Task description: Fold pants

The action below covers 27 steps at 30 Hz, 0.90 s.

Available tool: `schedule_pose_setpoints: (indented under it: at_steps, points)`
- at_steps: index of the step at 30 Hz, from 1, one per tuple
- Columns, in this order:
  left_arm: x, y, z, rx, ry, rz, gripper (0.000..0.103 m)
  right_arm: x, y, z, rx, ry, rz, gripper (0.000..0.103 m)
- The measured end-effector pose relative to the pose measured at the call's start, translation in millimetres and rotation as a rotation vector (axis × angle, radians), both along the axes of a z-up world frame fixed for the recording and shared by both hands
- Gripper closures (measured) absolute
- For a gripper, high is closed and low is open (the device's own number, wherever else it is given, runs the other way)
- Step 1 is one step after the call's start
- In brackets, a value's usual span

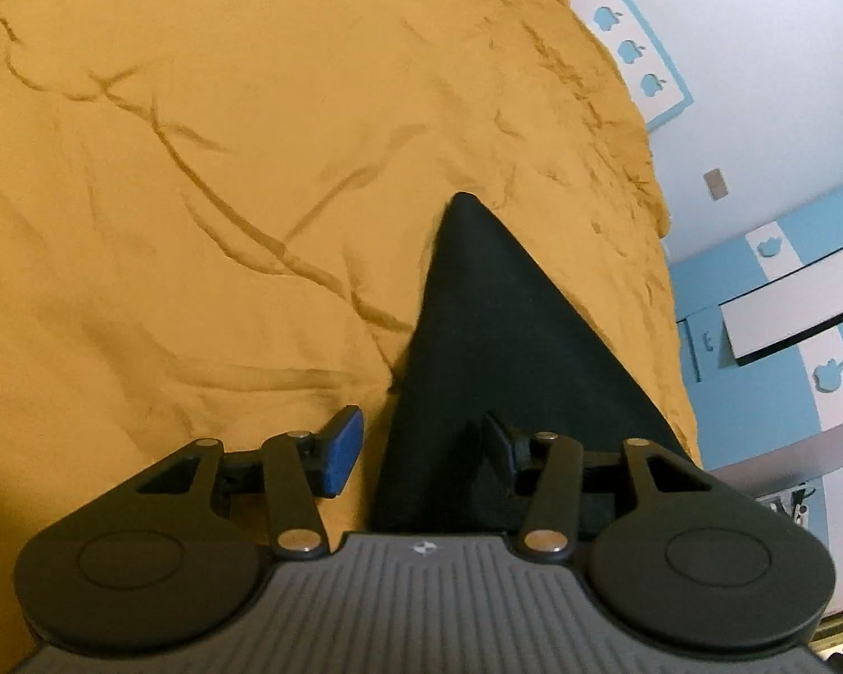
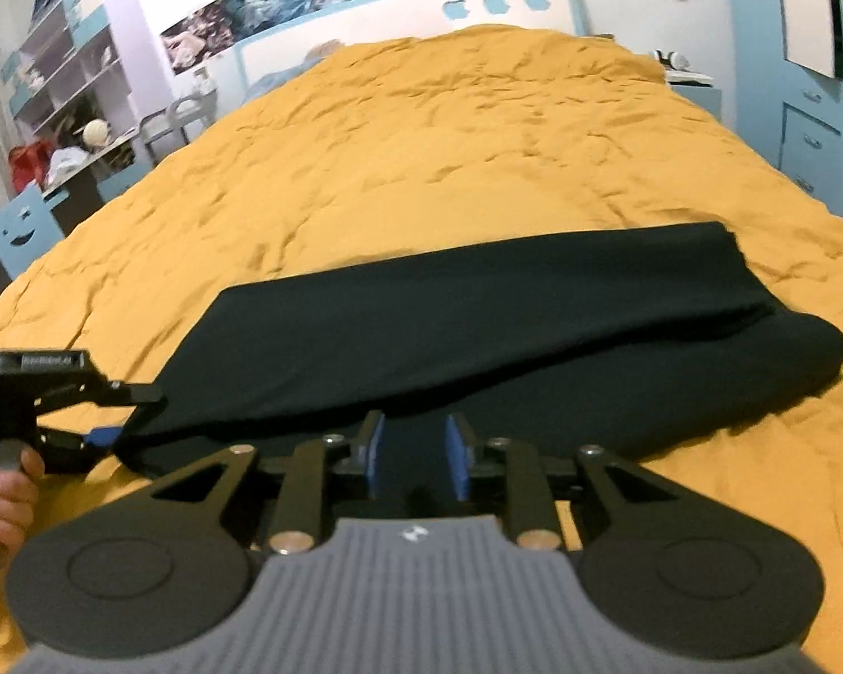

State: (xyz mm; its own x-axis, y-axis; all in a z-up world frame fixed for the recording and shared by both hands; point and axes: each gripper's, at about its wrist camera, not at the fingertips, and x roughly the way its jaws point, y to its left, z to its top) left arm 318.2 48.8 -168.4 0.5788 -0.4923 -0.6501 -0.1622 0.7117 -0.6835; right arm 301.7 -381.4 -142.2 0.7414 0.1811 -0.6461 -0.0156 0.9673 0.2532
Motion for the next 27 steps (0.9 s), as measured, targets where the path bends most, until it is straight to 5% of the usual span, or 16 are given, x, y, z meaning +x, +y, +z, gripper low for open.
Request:
schedule_pose_setpoints:
  at_steps: [5, 12, 18, 21, 27]
  points:
    - [0.8, -5.5, 9.7, 0.022, -0.037, 0.008, 0.093, 7.2, -10.1, -5.8, 0.023, 0.034, -0.009, 0.082]
    - [-5.8, -54.4, 72.1, 0.257, -0.216, -0.067, 0.095, 10.1, -14.9, -1.0, 0.050, 0.074, -0.002, 0.082]
    - [-8.0, -139.9, 105.8, 0.478, -0.351, -0.270, 0.095, 10.3, -27.2, 6.3, 0.088, 0.075, -0.005, 0.081]
    - [-5.1, -174.4, 94.7, 0.497, -0.347, -0.371, 0.095, 12.0, -33.8, 8.6, 0.121, 0.076, -0.018, 0.081]
    - [17.1, -190.7, 55.8, 0.354, -0.192, -0.456, 0.090, 19.8, -37.9, 7.3, 0.165, 0.087, -0.014, 0.078]
